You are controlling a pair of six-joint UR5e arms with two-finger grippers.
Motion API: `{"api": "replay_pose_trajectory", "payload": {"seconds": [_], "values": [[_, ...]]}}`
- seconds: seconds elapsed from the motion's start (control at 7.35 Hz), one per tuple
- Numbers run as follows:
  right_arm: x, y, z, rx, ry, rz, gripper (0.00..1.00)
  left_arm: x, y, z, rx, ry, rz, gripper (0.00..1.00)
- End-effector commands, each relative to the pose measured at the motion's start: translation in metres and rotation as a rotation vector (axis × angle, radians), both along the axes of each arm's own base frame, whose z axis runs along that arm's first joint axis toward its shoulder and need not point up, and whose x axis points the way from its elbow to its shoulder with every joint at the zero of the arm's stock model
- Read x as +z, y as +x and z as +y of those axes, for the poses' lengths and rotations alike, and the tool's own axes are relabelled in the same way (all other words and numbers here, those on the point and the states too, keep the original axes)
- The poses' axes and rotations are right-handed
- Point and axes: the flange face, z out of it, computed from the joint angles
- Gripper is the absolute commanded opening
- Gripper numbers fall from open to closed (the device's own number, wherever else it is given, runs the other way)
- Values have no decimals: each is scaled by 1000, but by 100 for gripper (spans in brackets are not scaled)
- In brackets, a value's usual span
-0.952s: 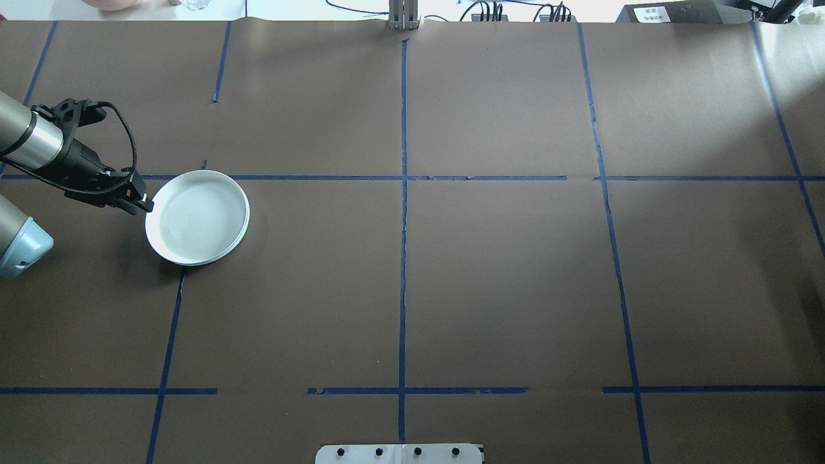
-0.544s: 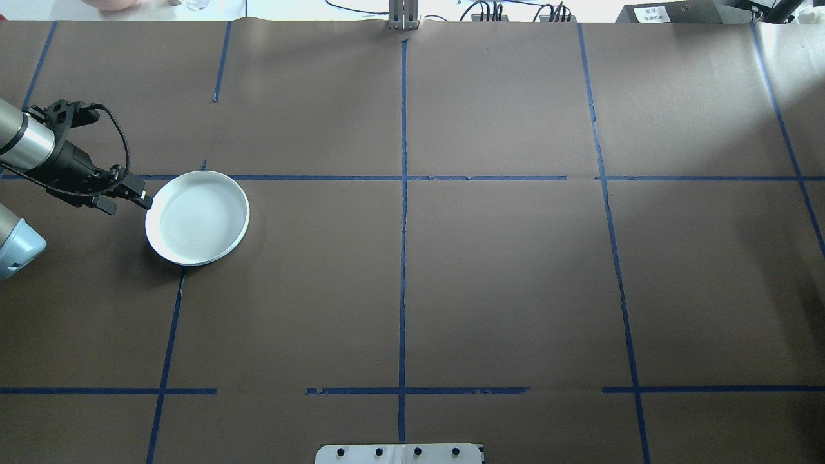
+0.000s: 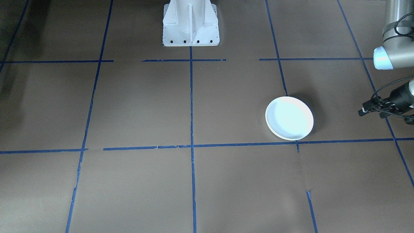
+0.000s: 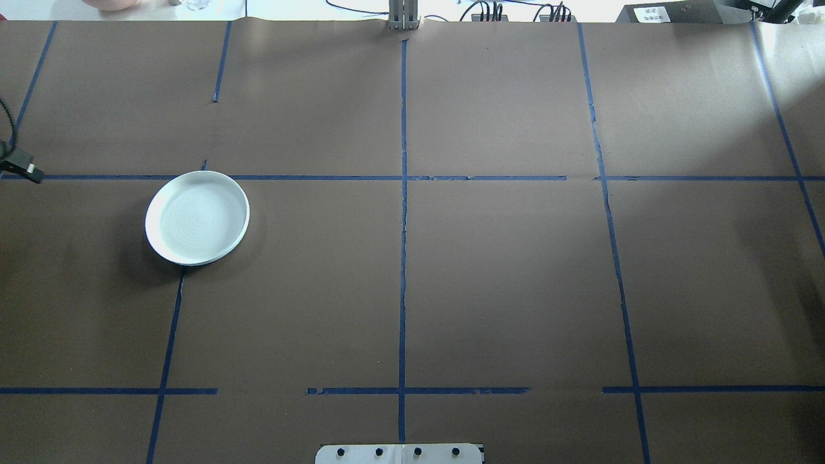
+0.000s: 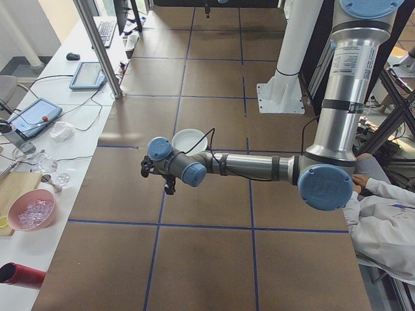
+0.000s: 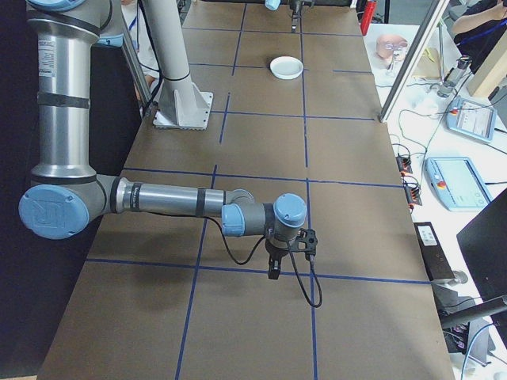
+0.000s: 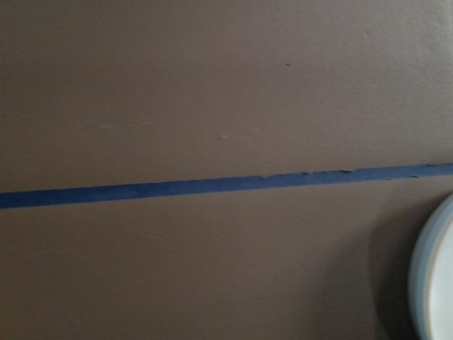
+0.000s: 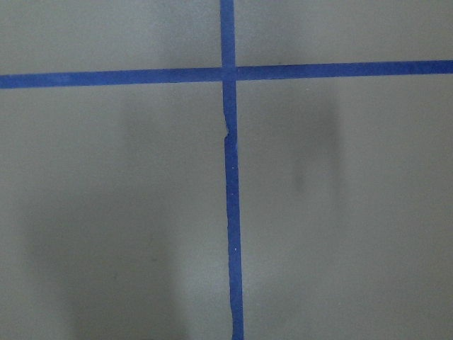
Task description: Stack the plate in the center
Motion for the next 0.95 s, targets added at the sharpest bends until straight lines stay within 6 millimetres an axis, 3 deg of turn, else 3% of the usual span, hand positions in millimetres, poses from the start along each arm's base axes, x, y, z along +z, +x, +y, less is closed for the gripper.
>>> {"api": "replay_pose_trajectory", "payload": {"seconds": [0.0, 0.14, 0.27, 0.54, 0.82], "values": [[0, 0, 0, 0, 0, 0, 100, 51, -117, 1, -1, 28, -94, 100], [0, 0, 0, 0, 0, 0, 100, 59, -170, 8, 3, 14, -105, 100], [0, 0, 0, 0, 0, 0, 100, 59, -191, 14, -5, 35, -106, 100], [0, 0, 0, 0, 0, 0, 100, 57, -194, 14, -10, 35, -104, 100], [0, 0, 0, 0, 0, 0, 100, 66, -194, 19, -9, 16, -106, 100]]}}
